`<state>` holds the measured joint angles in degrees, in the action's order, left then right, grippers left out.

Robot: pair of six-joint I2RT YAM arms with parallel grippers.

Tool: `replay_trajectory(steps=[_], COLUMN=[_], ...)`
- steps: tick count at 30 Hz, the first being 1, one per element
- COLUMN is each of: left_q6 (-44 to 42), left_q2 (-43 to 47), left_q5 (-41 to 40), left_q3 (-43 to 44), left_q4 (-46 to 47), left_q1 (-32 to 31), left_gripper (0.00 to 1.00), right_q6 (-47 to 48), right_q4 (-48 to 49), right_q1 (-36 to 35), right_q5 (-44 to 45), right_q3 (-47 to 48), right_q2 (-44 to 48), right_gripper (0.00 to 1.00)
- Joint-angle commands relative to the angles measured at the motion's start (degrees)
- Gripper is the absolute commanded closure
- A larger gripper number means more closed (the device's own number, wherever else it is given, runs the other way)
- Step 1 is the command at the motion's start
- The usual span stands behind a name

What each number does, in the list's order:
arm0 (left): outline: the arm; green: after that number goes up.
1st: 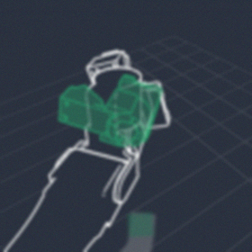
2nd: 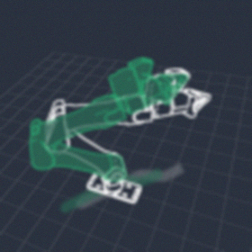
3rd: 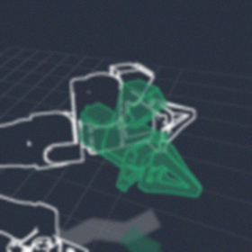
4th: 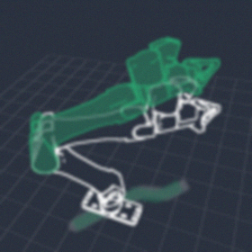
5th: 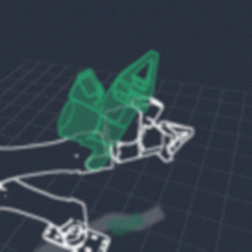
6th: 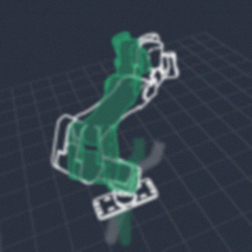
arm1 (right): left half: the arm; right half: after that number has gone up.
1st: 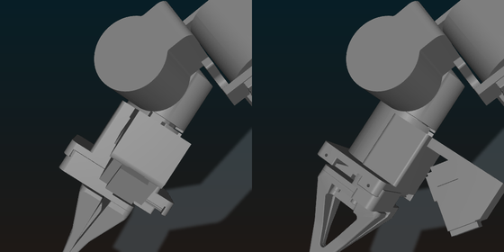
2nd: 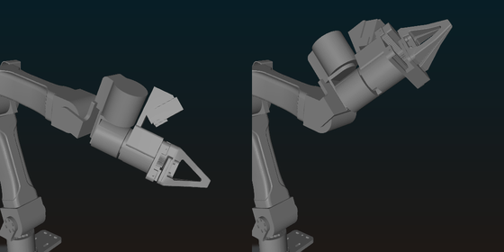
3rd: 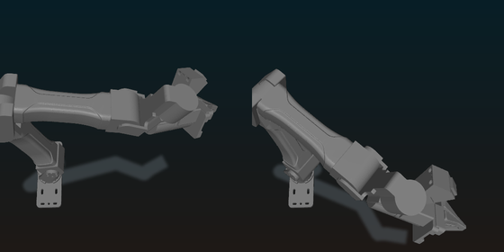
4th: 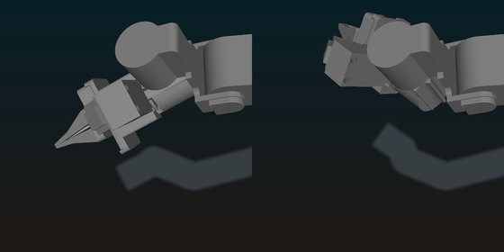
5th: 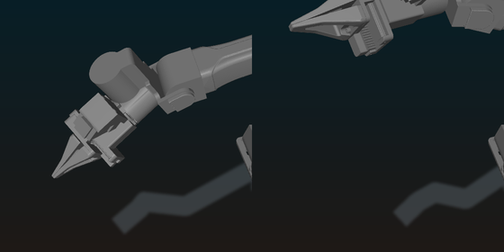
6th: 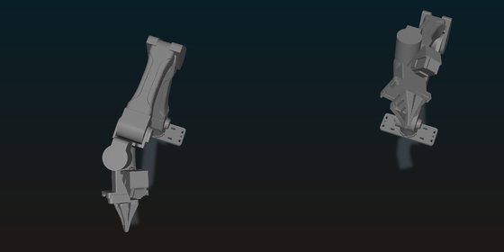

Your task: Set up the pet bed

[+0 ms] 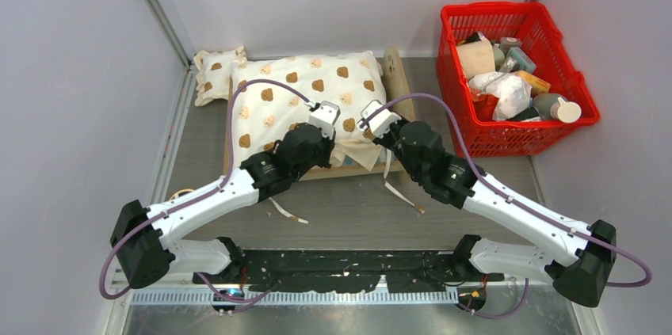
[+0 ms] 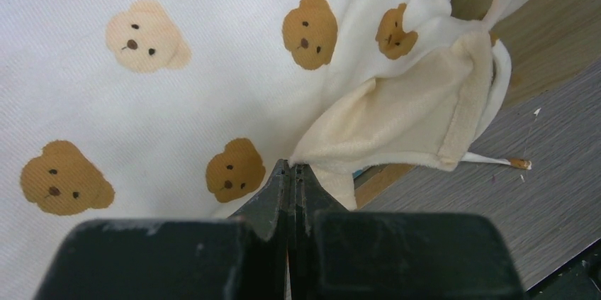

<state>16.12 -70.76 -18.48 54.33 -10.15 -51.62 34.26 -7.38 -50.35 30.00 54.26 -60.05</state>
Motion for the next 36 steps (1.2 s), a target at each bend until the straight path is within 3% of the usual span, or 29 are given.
replay_trajectory(steps=[1, 7, 14, 16, 21, 26, 30, 36], left_q6=[0.2, 0.3, 1.1, 1.9, 2.7, 2.9, 2.3, 0.8], left_q2=[0.0, -0.2, -1.8, -1.9, -2.5, -2.3, -1.5, -1.9], left_q5=[-0.7, -0.5, 0.4, 1.3, 3.3, 4.8, 4.1, -1.4], left_q3=[2.3, 2.2, 1.5, 0.9, -0.5, -1.6, -2.2, -0.6], left_q4=[0.9, 1.3, 1.4, 1.6, 2.1, 2.2, 2.8, -0.1], left_q1=[0.3, 0.2, 0.2, 0.2, 0.2, 0.2, 0.2, 0.2], left_gripper=[1.0, 1.0, 1.0, 1.0, 1.0, 1.0, 1.0, 1.0], right_q6=[-4.8, -13.6, -22.1, -26.0, -36.0, -41.0, -43.8, -41.6], right_q4=[1.7, -2.8, -6.1, -10.0, -17.0, -21.6, -24.9, -22.5], right_q1=[0.5, 1.7, 7.5, 7.6, 7.6, 7.7, 7.7, 8.7], right_q5=[1.7, 2.9, 3.2, 2.8, -2.7, -7.0, -1.1, 5.9], right_q3=[-2.4, -1.4, -2.1, -1.0, 1.1, 2.7, 2.5, -0.5], right_q2=[0.2, -0.6, -8.7, -9.2, -3.8, 4.1, 6.1, 4.0], right_gripper=[0.95, 0.95, 0.93, 0.87, 0.53, 0.49, 0.48, 0.43])
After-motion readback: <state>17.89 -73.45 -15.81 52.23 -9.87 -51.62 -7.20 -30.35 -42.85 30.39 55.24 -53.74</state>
